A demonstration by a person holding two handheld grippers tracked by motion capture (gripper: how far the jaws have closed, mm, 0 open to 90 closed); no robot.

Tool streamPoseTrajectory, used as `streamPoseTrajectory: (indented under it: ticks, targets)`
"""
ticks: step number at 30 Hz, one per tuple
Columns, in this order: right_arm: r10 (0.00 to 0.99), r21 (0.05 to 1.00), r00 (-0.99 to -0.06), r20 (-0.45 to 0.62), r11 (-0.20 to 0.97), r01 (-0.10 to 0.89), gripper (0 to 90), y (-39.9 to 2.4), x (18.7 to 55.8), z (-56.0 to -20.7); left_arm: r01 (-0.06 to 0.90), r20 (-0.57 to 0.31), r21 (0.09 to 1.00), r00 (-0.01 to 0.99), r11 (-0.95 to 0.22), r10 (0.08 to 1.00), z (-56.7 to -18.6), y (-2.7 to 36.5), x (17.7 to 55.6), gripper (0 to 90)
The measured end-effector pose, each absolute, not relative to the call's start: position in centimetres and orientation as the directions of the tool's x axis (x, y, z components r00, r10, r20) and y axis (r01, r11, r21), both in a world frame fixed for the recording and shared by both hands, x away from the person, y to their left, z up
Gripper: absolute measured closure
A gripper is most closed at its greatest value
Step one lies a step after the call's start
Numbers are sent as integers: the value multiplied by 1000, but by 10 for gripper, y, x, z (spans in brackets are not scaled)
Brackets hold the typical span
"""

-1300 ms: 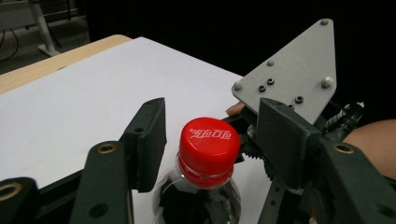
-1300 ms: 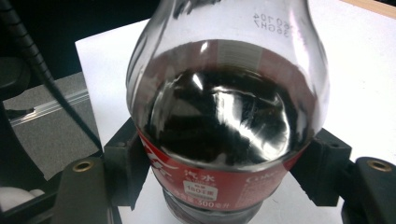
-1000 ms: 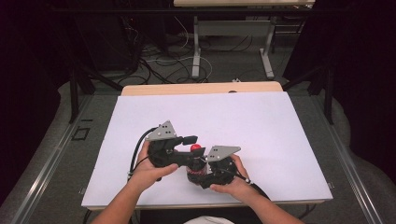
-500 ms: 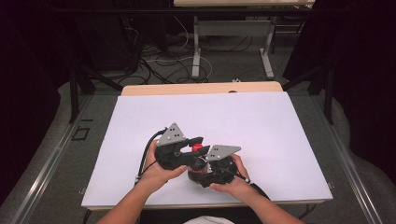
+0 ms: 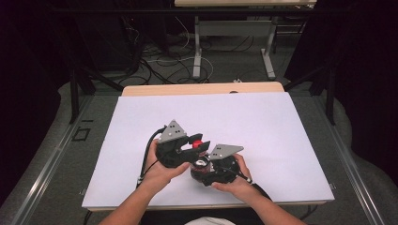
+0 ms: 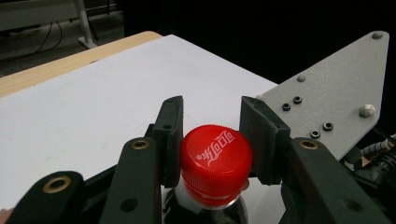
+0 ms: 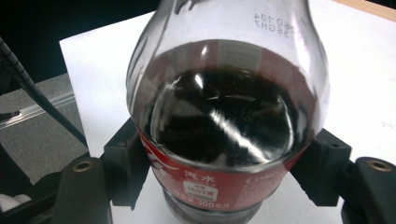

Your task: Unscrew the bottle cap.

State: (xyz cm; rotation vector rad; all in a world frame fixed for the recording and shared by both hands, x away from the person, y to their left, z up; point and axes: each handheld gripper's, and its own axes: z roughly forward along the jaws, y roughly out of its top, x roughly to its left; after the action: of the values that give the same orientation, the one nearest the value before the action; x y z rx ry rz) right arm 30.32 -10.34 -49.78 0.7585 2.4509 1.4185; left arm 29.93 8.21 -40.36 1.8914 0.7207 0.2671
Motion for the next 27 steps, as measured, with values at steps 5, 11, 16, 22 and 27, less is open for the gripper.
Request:
streamPoseTrajectory:
  ticks: [5, 11, 16, 22, 27]
  targets:
    - [537, 853, -840, 77, 401, 334, 292, -105, 305, -498, 381, -151, 889, 768, -255, 622, -400, 93, 305, 611]
    - [543, 849, -836, 79, 402, 342, 292, -107, 306, -497, 405, -163, 882, 743, -241, 650, -400, 104, 311, 611]
    - [550, 852, -832, 76, 398, 341, 292, -109, 307, -497, 420, -173, 881, 713, -217, 679, -402, 113, 316, 611]
    - [566, 858, -821, 71, 386, 340, 292, -112, 310, -497, 438, -175, 877, 675, -198, 717, -405, 126, 321, 611]
    - [580, 858, -812, 63, 384, 341, 292, -115, 312, -497, 456, -179, 871, 638, -180, 749, -409, 137, 326, 611]
